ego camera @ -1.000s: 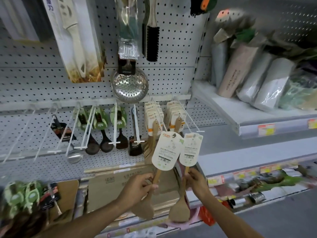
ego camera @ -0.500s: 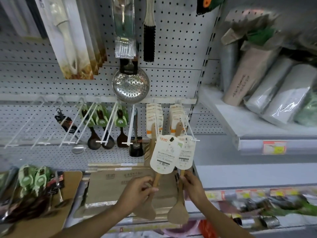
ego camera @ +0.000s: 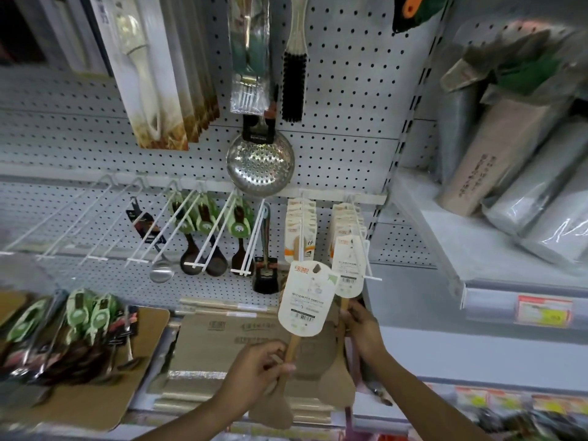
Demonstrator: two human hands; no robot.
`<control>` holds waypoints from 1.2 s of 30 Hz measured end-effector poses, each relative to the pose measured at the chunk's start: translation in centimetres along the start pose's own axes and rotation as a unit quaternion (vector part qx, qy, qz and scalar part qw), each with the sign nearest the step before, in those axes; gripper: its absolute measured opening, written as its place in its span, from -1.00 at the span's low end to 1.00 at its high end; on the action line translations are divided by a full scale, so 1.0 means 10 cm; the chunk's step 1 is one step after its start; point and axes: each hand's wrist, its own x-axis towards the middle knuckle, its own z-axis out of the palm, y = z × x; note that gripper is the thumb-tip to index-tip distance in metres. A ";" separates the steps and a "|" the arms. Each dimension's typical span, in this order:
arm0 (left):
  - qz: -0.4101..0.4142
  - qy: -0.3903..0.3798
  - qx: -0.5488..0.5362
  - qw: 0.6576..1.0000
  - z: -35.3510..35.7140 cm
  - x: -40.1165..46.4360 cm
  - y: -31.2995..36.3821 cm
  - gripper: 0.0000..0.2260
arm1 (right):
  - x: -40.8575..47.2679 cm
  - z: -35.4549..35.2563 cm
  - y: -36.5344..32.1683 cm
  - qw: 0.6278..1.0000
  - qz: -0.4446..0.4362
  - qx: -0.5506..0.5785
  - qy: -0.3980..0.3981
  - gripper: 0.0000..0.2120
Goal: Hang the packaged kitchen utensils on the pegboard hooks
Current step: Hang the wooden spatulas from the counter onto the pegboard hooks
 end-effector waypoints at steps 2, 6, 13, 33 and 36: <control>-0.008 0.001 0.000 1.000 0.00 -0.01 -0.02 -0.72 | 0.03 0.01 -0.16 1.000 0.015 -0.013 0.003 -0.92; -0.014 -0.001 0.009 1.000 -0.04 -0.02 -0.10 -0.81 | 0.08 0.03 -0.31 0.999 0.008 -0.036 0.024 -0.88; -0.028 -0.011 0.001 1.000 -0.03 -0.05 -0.24 -0.91 | -0.18 0.08 -0.43 0.995 0.003 -0.083 -0.062 -0.66; -0.086 0.016 -0.093 0.992 0.19 -0.02 -0.50 -0.93 | -0.80 0.62 -0.71 0.985 -0.025 0.131 -0.107 -0.86; -0.099 0.016 -0.108 0.989 0.18 -0.03 -0.52 -0.93 | -0.79 0.64 -0.73 0.987 -0.023 0.119 -0.108 -0.86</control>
